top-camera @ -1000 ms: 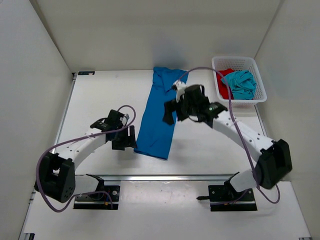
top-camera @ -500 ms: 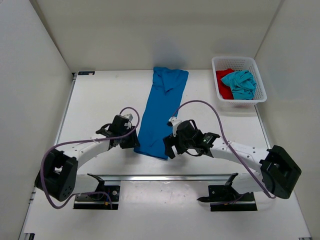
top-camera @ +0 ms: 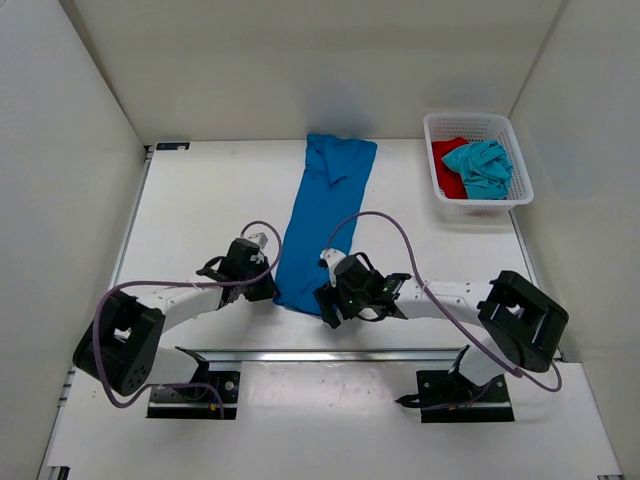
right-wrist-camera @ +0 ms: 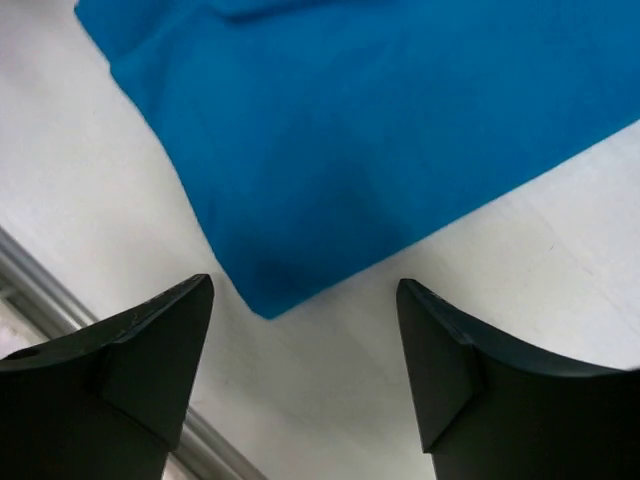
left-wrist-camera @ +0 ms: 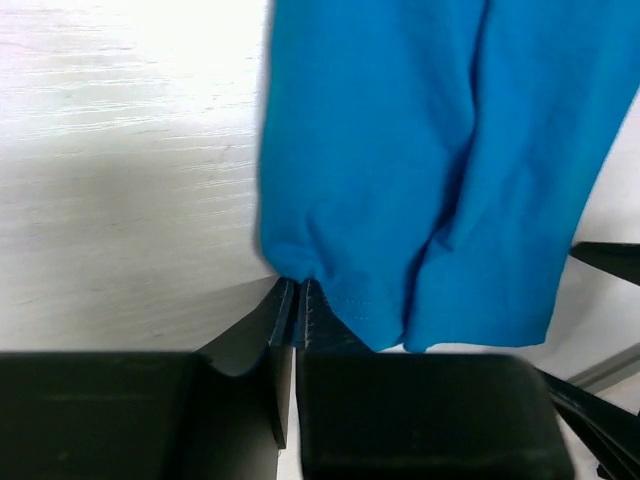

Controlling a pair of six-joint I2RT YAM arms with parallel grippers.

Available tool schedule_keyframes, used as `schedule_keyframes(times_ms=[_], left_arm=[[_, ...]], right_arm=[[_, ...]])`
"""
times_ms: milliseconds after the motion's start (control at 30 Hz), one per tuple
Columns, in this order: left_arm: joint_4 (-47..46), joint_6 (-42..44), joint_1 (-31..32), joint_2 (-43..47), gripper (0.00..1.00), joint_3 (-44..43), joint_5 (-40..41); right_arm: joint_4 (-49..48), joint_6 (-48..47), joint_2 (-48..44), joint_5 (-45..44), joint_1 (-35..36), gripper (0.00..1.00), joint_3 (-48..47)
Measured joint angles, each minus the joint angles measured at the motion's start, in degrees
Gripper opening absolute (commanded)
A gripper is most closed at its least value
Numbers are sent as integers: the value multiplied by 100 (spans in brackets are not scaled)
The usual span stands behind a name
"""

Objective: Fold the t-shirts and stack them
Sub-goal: Grab the bottom of the folded rectangular tshirt with both arms

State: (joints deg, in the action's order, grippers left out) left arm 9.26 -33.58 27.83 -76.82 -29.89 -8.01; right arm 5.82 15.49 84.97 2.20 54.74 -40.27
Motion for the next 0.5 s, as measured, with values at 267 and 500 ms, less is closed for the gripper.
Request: schedule_keyframes(times_ms=[267,500], left_arm=[[-260,-164,361,411,0,380,195],[872,-765,833,2520,0,968,282]], right_arm=[[-238,127,282,-245,55,9,-109],[319,669,-1119,-94,433,0,573]])
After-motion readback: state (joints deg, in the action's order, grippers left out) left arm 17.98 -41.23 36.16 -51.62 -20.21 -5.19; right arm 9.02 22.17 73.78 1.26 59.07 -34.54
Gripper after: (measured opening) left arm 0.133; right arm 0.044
